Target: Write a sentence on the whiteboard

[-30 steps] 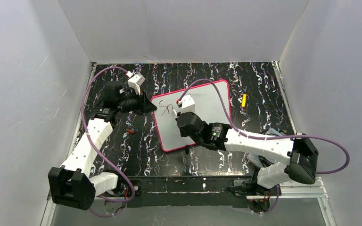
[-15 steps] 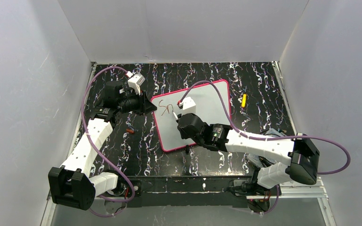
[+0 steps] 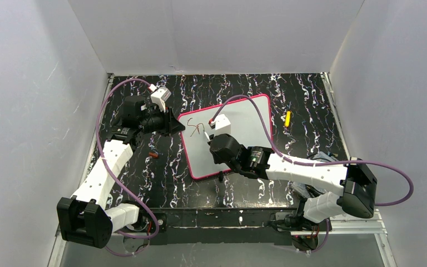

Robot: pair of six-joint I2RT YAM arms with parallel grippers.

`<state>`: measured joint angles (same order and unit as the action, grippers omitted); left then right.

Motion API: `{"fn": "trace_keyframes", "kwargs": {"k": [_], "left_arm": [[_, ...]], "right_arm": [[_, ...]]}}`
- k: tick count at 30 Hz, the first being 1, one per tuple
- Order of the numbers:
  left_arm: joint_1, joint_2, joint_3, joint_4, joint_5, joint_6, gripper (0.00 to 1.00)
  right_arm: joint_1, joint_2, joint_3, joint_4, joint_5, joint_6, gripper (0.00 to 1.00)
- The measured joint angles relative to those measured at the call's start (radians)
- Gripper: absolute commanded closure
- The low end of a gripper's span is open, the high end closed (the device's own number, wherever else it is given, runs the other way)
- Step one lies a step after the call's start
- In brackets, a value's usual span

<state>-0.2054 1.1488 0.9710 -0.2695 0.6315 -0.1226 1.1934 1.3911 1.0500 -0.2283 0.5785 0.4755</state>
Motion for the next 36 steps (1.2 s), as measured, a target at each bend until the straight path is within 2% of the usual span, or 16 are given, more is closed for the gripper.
{"fn": "trace_keyframes", "kwargs": {"k": [18, 36], "left_arm": [[0.0, -0.001, 0.0, 0.0, 0.005, 0.0, 1.0], [0.0, -0.001, 0.0, 0.0, 0.005, 0.0, 1.0]], "right_arm": [[-0.009, 0.013, 0.054, 0.029, 0.069, -0.06, 0.99], [-0.009, 0.005, 0.044, 0.011, 0.1, -0.024, 0.99]]}}
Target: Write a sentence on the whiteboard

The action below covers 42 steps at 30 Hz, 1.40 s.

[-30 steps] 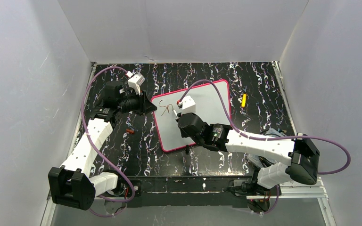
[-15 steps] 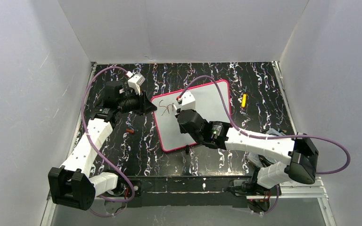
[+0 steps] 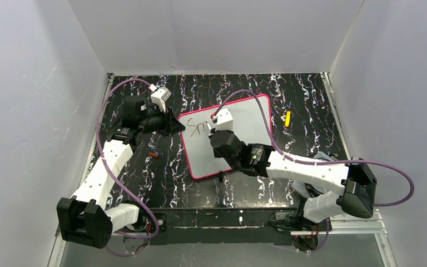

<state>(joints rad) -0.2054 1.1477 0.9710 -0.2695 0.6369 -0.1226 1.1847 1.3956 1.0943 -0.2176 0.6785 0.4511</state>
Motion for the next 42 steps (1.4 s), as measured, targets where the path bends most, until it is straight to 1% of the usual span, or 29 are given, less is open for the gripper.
{"fn": "trace_keyframes", "kwargs": {"k": [20, 32, 35, 42], "left_arm": [[0.0, 0.0, 0.0, -0.001, -0.005, 0.0, 1.0], [-0.001, -0.002, 0.0, -0.002, -0.002, 0.003, 1.0], [-0.001, -0.002, 0.0, -0.002, -0.002, 0.004, 1.0], [-0.001, -0.002, 0.0, -0.002, -0.002, 0.007, 1.0]], "right_arm": [[0.0, -0.031, -0.074, -0.012, -0.039, 0.069, 0.99], [0.011, -0.077, -0.076, -0.021, -0.053, 0.053, 0.99], [0.014, -0.085, -0.069, -0.026, -0.041, 0.037, 0.99], [0.013, -0.063, 0.007, -0.047, 0.002, -0.007, 0.99]]}}
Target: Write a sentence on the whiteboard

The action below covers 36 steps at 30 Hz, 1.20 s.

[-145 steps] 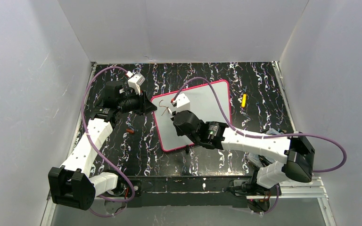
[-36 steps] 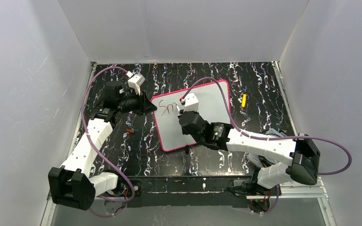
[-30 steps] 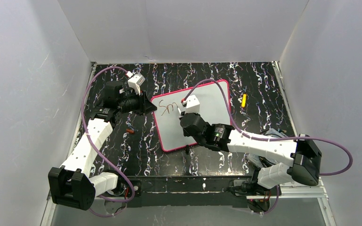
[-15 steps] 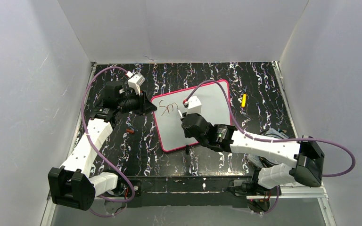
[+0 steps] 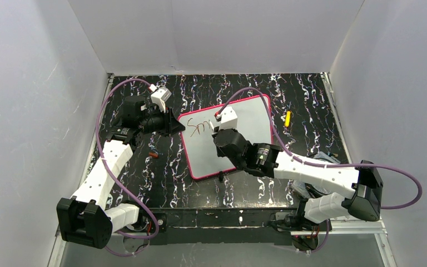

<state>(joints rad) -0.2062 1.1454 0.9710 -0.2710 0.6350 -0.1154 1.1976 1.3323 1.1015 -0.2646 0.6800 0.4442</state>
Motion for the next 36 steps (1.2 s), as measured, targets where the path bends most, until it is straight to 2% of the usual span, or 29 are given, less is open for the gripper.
{"fn": "trace_keyframes", "kwargs": {"k": [27, 36], "left_arm": [[0.0, -0.003, 0.0, -0.006, -0.003, 0.0, 1.0], [0.0, -0.003, 0.0, -0.014, -0.014, 0.0, 1.0]], "right_arm": [[-0.049, 0.042, 0.011, -0.024, -0.015, -0.006, 0.99], [-0.049, 0.025, -0.053, -0.025, -0.036, 0.03, 0.99]]}}
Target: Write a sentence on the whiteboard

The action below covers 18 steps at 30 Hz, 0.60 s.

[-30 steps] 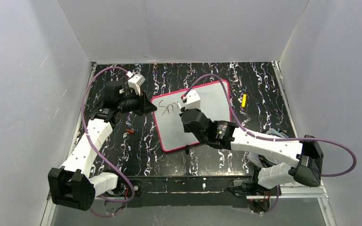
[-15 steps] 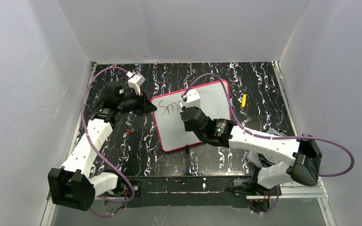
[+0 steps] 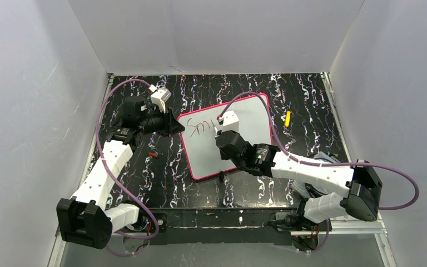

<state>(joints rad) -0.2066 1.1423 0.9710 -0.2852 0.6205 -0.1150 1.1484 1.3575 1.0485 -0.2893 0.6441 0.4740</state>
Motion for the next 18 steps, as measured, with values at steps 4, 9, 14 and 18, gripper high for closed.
{"fn": "trace_keyframes", "kwargs": {"k": [4, 9, 14, 18], "left_arm": [[0.0, 0.0, 0.0, 0.0, 0.0, 0.0, 1.0], [0.0, 0.0, 0.0, 0.0, 0.0, 0.0, 1.0], [0.0, -0.001, 0.0, 0.0, 0.005, 0.0, 1.0], [0.0, -0.005, 0.0, -0.001, 0.009, 0.0, 1.0]], "right_arm": [[0.0, -0.013, -0.019, -0.003, -0.01, 0.019, 0.99], [0.0, -0.021, -0.032, -0.007, -0.022, 0.031, 0.99], [-0.002, -0.037, -0.032, -0.01, -0.039, 0.029, 0.99], [-0.003, -0.065, -0.032, -0.009, -0.048, 0.017, 0.99]]}}
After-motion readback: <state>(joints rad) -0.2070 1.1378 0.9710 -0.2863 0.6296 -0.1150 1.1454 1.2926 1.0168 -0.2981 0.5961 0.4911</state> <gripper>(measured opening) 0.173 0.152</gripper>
